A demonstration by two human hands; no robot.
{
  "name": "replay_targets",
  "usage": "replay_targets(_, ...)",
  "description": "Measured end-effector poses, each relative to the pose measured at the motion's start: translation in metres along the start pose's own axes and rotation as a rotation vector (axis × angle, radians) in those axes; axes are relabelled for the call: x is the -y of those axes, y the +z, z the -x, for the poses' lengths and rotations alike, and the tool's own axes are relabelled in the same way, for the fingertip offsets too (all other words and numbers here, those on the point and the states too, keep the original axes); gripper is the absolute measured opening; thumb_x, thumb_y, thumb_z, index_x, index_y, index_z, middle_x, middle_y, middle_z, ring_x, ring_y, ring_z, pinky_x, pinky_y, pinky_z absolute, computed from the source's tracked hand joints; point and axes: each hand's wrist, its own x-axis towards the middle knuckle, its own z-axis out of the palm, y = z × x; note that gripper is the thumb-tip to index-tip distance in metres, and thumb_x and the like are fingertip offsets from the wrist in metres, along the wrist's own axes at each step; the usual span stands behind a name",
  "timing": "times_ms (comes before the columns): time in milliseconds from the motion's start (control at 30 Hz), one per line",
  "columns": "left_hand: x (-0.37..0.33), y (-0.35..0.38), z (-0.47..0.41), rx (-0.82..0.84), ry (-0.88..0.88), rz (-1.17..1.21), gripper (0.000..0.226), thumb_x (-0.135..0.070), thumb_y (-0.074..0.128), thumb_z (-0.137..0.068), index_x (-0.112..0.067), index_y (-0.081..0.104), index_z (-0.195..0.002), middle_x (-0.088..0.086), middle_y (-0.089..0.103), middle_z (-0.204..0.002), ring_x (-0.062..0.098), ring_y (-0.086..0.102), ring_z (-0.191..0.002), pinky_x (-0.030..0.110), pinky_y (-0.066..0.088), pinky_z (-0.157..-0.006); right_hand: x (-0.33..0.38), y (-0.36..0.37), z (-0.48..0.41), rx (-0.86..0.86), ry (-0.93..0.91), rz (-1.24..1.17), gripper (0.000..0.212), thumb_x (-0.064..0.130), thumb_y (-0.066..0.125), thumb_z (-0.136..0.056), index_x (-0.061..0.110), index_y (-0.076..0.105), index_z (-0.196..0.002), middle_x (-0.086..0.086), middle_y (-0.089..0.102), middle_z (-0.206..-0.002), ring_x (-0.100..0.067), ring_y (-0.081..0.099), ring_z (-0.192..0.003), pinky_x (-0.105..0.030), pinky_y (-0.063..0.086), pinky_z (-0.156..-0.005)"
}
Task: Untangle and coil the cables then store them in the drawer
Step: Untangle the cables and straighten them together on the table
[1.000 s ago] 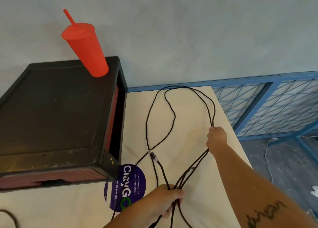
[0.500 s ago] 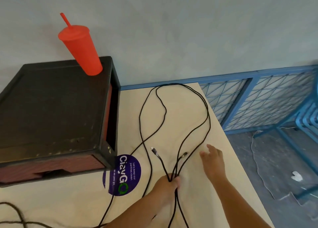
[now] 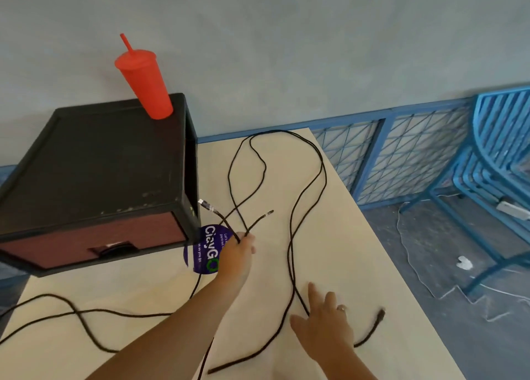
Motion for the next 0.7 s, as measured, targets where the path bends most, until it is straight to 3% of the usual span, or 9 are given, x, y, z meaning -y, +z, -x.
replay_targets(100, -0.001, -0.018, 0.017, -0.016, -0.007, 0.106, 0.022, -0.016, 0.051, -0.091, -0.013, 0.052, -0.069, -0.001, 0.051, -0.068, 0.012, 0.044, -0.065, 0.026, 0.033, -0.060, 0.008, 0.005, 0.015, 0.041, -0.151, 0.256, 0.035, 0.020, 0.038, -0.095, 0.013, 0.045, -0.129, -0.015, -0.003, -0.155, -0.038, 0.026, -0.124, -0.041, 0.037, -0.099)
replay_targets(133, 0.000, -0.023, 0.022, -0.008, -0.011, 0.125, 0.021, -0.016, 0.050, -0.091, -0.014, 0.052, -0.070, 0.000, 0.051, -0.069, 0.012, 0.042, -0.064, 0.026, 0.032, -0.058, 0.011, 0.005, 0.017, 0.044, -0.158, 0.282, 0.032, 0.016, 0.039, -0.096, 0.013, 0.047, -0.127, -0.019, -0.005, -0.155, -0.041, 0.025, -0.124, -0.044, 0.039, -0.098)
replay_targets(233, 0.003, -0.039, 0.034, -0.001, -0.013, 0.157, 0.019, -0.017, 0.051, -0.091, -0.015, 0.053, -0.072, 0.001, 0.052, -0.070, 0.012, 0.042, -0.063, 0.026, 0.034, -0.059, 0.025, 0.007, 0.023, 0.020, -0.113, 0.130, 0.039, 0.020, 0.035, -0.097, 0.020, 0.035, -0.136, -0.023, 0.004, -0.153, -0.043, 0.025, -0.127, -0.047, 0.038, -0.099)
replay_targets(367, 0.002, -0.054, 0.047, -0.012, 0.021, 0.190, 0.022, -0.016, 0.052, -0.090, -0.016, 0.052, -0.068, 0.000, 0.050, -0.062, 0.011, 0.044, -0.062, 0.025, 0.031, -0.056, 0.042, 0.016, 0.029, -0.042, 0.058, -0.284, 0.076, 0.047, 0.042, -0.090, 0.015, 0.005, -0.148, -0.010, 0.026, -0.144, -0.031, 0.038, -0.127, -0.035, 0.038, -0.101)
replay_targets(567, 0.001, -0.070, 0.060, 0.019, 0.046, 0.191, 0.026, -0.018, 0.051, -0.090, -0.017, 0.051, -0.064, 0.000, 0.049, -0.060, 0.012, 0.042, -0.061, 0.026, 0.032, -0.059, 0.068, 0.020, 0.028, -0.080, 0.118, -0.333, 0.090, 0.059, 0.042, -0.087, 0.004, 0.005, -0.147, -0.012, 0.026, -0.147, -0.030, 0.039, -0.129, -0.036, 0.038, -0.102)
replay_targets(633, 0.004, -0.074, 0.064, 0.039, 0.042, 0.211, 0.026, -0.017, 0.050, -0.091, -0.018, 0.054, -0.064, 0.000, 0.050, -0.061, 0.013, 0.045, -0.066, 0.028, 0.037, -0.069, 0.070, 0.022, 0.027, -0.076, 0.119, -0.320, 0.088, 0.051, 0.046, -0.087, 0.006, 0.001, -0.148, -0.011, 0.022, -0.148, -0.031, 0.037, -0.130, -0.035, 0.040, -0.102)
replay_targets(700, 0.005, -0.079, 0.068, 0.046, 0.036, 0.214, 0.027, -0.017, 0.051, -0.091, -0.017, 0.055, -0.064, 0.000, 0.050, -0.060, 0.013, 0.044, -0.064, 0.035, 0.040, -0.069, 0.070, 0.024, 0.024, -0.074, 0.137, -0.371, 0.075, 0.033, 0.044, -0.091, 0.010, 0.001, -0.148, -0.012, 0.022, -0.147, -0.032, 0.038, -0.129, -0.035, 0.042, -0.099)
